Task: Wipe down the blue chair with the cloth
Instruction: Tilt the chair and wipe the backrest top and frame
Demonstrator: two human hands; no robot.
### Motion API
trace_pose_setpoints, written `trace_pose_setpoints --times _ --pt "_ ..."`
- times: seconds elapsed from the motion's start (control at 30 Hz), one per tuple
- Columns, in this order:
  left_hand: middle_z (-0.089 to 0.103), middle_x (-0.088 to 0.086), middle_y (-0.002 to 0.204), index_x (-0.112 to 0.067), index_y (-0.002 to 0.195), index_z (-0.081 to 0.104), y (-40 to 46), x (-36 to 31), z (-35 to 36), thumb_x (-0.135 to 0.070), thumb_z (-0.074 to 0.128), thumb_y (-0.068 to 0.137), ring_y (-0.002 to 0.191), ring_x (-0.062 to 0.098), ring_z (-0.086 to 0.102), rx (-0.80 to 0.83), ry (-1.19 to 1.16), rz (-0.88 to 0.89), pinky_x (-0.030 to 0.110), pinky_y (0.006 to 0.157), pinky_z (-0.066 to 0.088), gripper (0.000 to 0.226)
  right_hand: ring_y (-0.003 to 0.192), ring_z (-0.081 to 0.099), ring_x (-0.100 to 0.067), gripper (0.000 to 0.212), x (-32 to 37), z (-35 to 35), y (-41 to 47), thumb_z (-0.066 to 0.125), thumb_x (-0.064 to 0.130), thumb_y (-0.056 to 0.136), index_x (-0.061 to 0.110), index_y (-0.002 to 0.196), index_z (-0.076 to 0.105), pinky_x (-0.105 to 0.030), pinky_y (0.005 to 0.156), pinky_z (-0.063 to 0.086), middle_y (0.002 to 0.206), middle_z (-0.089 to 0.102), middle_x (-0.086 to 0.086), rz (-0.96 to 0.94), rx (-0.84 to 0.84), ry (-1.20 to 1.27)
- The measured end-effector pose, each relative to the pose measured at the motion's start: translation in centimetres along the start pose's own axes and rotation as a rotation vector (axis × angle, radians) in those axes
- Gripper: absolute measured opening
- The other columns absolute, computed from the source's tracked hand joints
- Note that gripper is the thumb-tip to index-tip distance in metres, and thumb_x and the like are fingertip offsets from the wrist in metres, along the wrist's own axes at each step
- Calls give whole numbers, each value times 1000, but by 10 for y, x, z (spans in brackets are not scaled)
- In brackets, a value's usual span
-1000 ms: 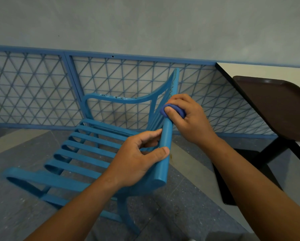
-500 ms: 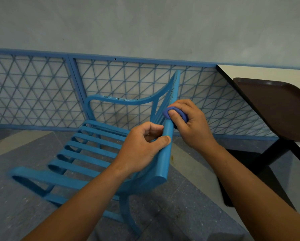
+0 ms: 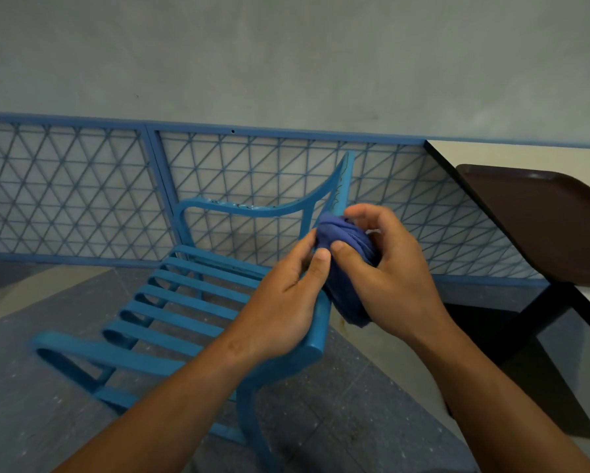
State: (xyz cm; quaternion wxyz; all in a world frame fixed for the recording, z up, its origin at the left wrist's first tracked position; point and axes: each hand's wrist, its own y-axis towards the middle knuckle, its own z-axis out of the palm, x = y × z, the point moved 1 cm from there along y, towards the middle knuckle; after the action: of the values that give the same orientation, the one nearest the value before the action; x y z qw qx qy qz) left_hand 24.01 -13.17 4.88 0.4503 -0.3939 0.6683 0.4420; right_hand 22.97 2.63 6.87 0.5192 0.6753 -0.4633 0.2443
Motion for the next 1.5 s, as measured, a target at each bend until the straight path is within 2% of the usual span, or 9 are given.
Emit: trace_pose_setpoints --times 0.13,0.27,0.43,0.53,0.67,0.83,0.93,1.07,1.5 --pt "52 -32 142 -54 148 35 6 -8 -8 -55 39 102 131 -11 48 -79 -64 39 19 108 44 46 94 71 -14 21 14 16 6 74 25 91 27 108 61 -32 78 59 104 70 6 80 -7 199" --pt "57 -18 144 -43 151 40 21 -12 -27 -37 44 106 132 4 54 -144 -128 36 40 110 47 46 111 66 -2 38 18 22 16 60 20 93 31 129 60 -19 87 54 117 68 19 46 87 243" --pt "62 -19 137 -32 145 52 42 -10 -46 -18 51 106 125 -1 58 -303 -51 42 35 109 48 42 137 42 10 71 8 22 20 54 33 88 40 155 31 -24 111 42 148 50 25 69 354 176" --pt "55 -19 142 -32 144 50 55 -5 -64 -16 57 103 126 -3 54 -347 228 99 22 107 47 45 134 43 12 61 -1 15 16 57 44 91 39 150 41 -7 100 40 143 53 25 6 225 -27" --pt "52 -14 138 -22 144 51 70 7 -72 -5 58 99 126 -3 48 -174 494 184 5 104 35 48 106 59 -3 43 -23 11 5 69 47 88 36 128 55 -24 85 51 116 58 17 166 -41 -104" --pt "54 -8 142 -25 145 52 84 32 -46 -13 59 101 131 1 47 133 549 166 17 111 35 46 72 56 -1 65 -35 17 -5 70 73 68 39 119 47 -23 64 48 101 56 9 400 61 -63" --pt "56 -5 136 -26 142 55 97 36 -41 -18 58 102 128 3 50 123 497 166 19 109 38 41 70 57 -2 55 -38 20 -7 74 65 74 36 115 50 -21 60 48 100 62 2 446 64 -32" --pt "58 -19 110 -18 133 65 120 31 -35 -15 60 100 107 -15 52 71 537 223 3 91 35 33 56 54 1 47 -35 22 -6 78 51 81 30 114 52 -14 51 45 83 68 -2 444 42 67" --pt "62 -7 107 -29 124 71 88 16 -51 -16 69 95 106 4 60 253 551 237 12 90 45 32 55 50 -3 30 -48 30 -3 76 41 84 32 111 65 -15 49 41 62 53 7 349 5 188"
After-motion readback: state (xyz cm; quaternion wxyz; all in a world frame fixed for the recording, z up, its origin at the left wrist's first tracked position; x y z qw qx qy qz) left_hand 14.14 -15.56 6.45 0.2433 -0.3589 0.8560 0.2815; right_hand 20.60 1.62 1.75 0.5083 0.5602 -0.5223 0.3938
